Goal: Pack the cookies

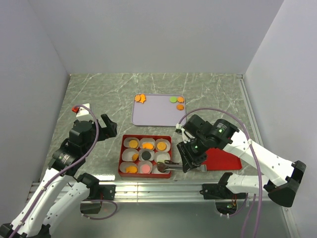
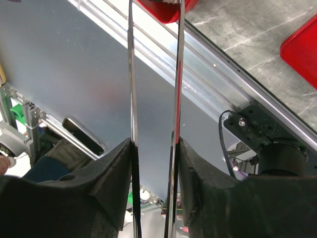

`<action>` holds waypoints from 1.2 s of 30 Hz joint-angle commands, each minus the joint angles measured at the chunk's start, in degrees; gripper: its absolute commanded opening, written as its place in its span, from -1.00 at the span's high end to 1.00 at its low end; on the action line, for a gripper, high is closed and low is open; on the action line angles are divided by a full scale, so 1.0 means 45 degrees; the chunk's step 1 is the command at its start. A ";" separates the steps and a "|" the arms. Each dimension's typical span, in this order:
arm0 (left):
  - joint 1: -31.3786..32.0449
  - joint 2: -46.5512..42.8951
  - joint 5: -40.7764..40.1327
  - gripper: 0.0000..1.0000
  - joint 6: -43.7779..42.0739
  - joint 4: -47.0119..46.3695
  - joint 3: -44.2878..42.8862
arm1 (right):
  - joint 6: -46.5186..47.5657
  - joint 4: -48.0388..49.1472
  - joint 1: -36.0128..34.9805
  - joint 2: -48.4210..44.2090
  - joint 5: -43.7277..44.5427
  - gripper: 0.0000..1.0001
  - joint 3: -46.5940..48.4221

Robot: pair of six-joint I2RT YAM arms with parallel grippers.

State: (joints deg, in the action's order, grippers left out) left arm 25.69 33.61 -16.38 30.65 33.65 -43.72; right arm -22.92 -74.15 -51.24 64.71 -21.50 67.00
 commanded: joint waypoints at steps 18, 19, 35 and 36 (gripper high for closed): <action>0.0033 0.0091 -0.0051 -0.99 -0.0250 -0.0407 -0.0069 | -0.0122 0.0442 -0.0116 -0.0024 0.0636 -0.02 0.0188; 0.0033 0.0071 -0.0051 -0.99 -0.0250 -0.0427 -0.0049 | -0.0180 0.0559 -0.0097 -0.0024 0.0636 -0.02 0.0305; 0.0052 0.0130 -0.0012 -0.99 -0.0269 -0.0427 -0.0068 | -0.0259 0.1517 0.0839 0.1498 0.1279 0.00 0.3663; 0.0033 0.0111 -0.0012 -0.99 -0.0269 -0.0427 -0.0069 | -0.0278 0.1555 0.1053 0.1751 0.1494 0.01 0.3878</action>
State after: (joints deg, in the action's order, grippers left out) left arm 25.69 34.00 -16.38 30.63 33.65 -43.72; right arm -23.77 -70.19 -48.88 71.02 -17.76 80.20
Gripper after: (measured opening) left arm 0.993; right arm 0.502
